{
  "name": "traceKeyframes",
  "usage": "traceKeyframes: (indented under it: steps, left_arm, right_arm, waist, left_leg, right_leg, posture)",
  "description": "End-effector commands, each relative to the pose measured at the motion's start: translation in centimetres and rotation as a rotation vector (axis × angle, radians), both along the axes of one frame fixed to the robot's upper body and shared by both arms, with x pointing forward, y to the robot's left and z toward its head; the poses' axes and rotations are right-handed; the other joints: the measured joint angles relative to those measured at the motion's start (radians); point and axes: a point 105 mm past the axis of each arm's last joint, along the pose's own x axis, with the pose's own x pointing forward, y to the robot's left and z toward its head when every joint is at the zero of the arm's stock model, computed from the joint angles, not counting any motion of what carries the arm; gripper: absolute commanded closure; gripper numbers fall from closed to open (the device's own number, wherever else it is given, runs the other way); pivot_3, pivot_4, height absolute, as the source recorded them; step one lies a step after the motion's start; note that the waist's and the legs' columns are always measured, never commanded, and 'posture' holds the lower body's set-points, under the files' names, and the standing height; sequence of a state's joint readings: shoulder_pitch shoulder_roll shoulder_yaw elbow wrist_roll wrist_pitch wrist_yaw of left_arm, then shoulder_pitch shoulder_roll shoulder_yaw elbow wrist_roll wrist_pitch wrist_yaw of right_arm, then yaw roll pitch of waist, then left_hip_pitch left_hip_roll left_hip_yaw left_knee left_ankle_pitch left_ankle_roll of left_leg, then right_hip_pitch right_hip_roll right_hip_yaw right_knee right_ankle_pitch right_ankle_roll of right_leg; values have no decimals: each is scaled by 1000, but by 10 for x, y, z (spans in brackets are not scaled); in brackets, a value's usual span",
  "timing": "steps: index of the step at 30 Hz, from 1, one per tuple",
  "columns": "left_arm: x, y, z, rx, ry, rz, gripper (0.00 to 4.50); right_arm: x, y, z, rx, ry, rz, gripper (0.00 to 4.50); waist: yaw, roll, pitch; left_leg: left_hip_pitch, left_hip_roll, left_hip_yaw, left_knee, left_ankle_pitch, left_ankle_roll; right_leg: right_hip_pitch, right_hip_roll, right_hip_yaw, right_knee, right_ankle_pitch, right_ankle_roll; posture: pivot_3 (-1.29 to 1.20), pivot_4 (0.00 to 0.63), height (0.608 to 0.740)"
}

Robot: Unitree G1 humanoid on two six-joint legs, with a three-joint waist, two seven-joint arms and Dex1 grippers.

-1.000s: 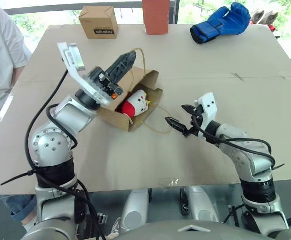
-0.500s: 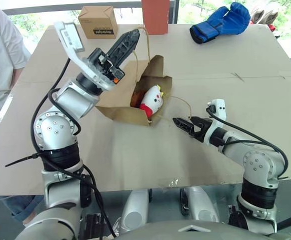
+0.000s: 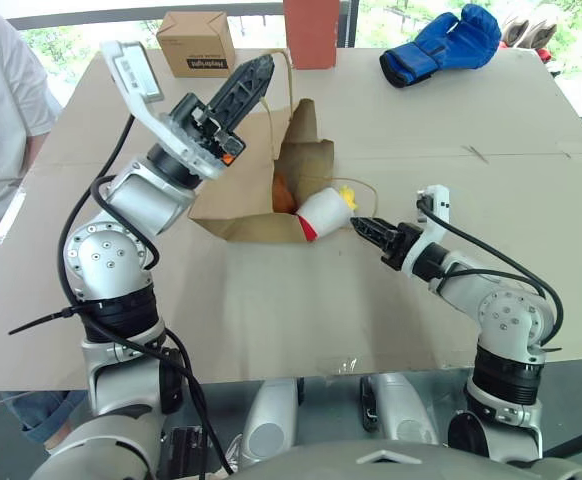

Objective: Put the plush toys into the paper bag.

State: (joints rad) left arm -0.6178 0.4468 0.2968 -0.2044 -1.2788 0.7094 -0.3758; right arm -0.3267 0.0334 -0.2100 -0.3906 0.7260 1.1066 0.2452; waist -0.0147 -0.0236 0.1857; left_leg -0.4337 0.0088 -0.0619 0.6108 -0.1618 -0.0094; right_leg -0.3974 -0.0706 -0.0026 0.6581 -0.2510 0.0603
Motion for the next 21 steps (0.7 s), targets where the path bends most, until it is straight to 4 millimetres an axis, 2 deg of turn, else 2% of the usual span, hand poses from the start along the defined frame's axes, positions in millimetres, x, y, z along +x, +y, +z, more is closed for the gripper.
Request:
traceKeyframes:
  steps: [1, 7, 10, 13, 18, 20, 21]
  left_arm:
    - [-8, 5, 10, -14, -57, 12, 4500]
    - [-8, 7, 7, -21, -51, 17, 4500]
    - [-7, 9, 5, -28, -43, 26, 4500]
    - [-5, 14, 6, -36, -45, 46, 4500]
    - [6, 31, 21, -80, -69, 101, 4500]
    - [10, 33, 19, -72, -65, 119, 4500]
    - [16, 34, 12, -38, -53, 143, 4500]
  right_arm:
    - [-2, 4, 21, 52, -101, 30, 4457]
    - [-1, 5, 35, 82, -177, 44, 4457]
    - [-1, 6, 52, 125, -244, 53, 4457]
    - [-12, 9, 79, 193, -344, 111, 4457]
    - [-37, 18, 146, 296, -547, 236, 4457]
    - [-42, 19, 158, 298, -578, 257, 4457]
    - [-42, 20, 160, 285, -584, 260, 4457]
  waist:
    - [0, 0, 0]
    - [0, 0, 0]
    - [0, 0, 0]
    - [0, 0, 0]
    - [0, 1, 1]
    - [0, 1, 1]
    - [1, 1, 1]
  left_leg:
    - [0, 0, 0, 0, 0, 0]
    - [0, 0, 0, 0, 0, 0]
    - [0, 0, 0, 0, 0, 0]
    - [0, 0, 0, 0, 0, 0]
    - [0, 0, 0, -1, 0, 0]
    - [0, 0, 0, -1, 0, 0]
    - [0, 0, 0, -1, 0, 0]
  right_leg:
    - [0, 0, 0, 0, 0, 0]
    - [0, 0, 0, 0, 0, 0]
    - [0, 0, 0, 0, 0, 0]
    - [0, 0, 0, 0, 0, 0]
    - [-1, 0, 0, 0, 0, 0]
    - [0, 0, 0, 0, 0, 0]
    - [0, 0, 0, 0, 0, 0]
  posture:
    - [0, 150, 714]
    - [0, 150, 714]
    - [0, 150, 714]
    - [0, 150, 714]
    - [0, 150, 714]
    - [0, 150, 714]
    - [0, 150, 714]
